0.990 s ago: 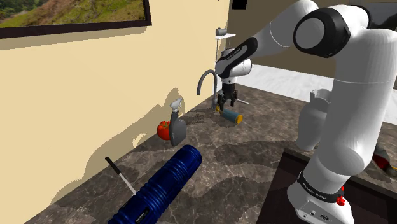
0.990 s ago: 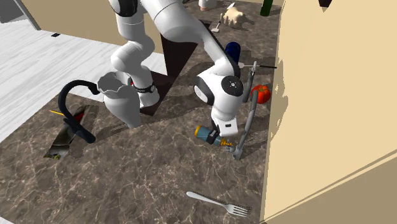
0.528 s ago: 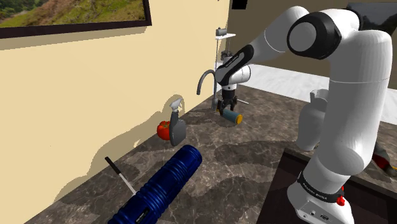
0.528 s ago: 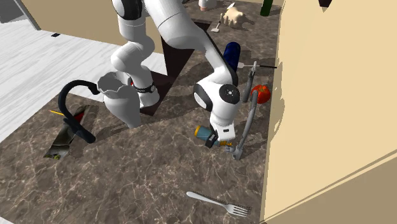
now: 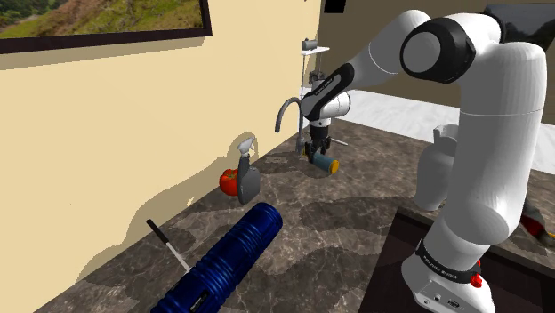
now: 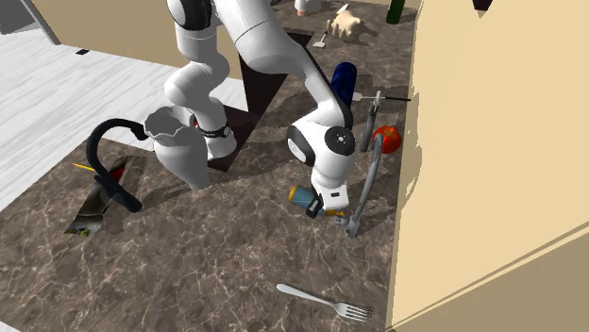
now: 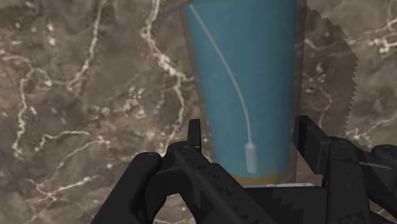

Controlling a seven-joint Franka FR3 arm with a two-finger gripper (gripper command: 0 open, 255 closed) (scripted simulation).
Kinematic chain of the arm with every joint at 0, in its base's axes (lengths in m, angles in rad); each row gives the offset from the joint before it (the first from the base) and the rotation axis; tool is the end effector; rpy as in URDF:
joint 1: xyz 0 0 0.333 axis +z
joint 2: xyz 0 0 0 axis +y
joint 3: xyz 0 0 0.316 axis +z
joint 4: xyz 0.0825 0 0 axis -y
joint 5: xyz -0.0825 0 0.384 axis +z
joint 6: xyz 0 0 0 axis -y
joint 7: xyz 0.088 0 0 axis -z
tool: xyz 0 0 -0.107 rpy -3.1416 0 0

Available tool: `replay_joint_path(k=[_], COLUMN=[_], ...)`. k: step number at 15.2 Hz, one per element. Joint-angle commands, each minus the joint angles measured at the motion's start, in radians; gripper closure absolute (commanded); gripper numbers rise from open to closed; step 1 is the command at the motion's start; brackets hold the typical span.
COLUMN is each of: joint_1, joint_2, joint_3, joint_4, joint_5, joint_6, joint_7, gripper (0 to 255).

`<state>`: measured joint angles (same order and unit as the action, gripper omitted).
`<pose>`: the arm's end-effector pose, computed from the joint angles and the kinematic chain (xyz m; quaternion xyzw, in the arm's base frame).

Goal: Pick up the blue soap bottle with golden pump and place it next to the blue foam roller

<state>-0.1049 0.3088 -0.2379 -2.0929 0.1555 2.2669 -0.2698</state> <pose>0.5368 -0.1858 0.2679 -0.9941 0.0866 0.0523 0.0378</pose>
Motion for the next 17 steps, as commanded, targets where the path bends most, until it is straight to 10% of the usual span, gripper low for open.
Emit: replay_joint_path(k=[1, 17], joint_1=[0.0, 0.007], joint_2=[0.0, -0.071], joint_3=[0.0, -0.01], joint_4=[0.0, 0.023], joint_5=[0.0, -0.028], joint_6=[0.0, -0.091], joint_7=[0.0, 0.022], gripper=[255, 255])
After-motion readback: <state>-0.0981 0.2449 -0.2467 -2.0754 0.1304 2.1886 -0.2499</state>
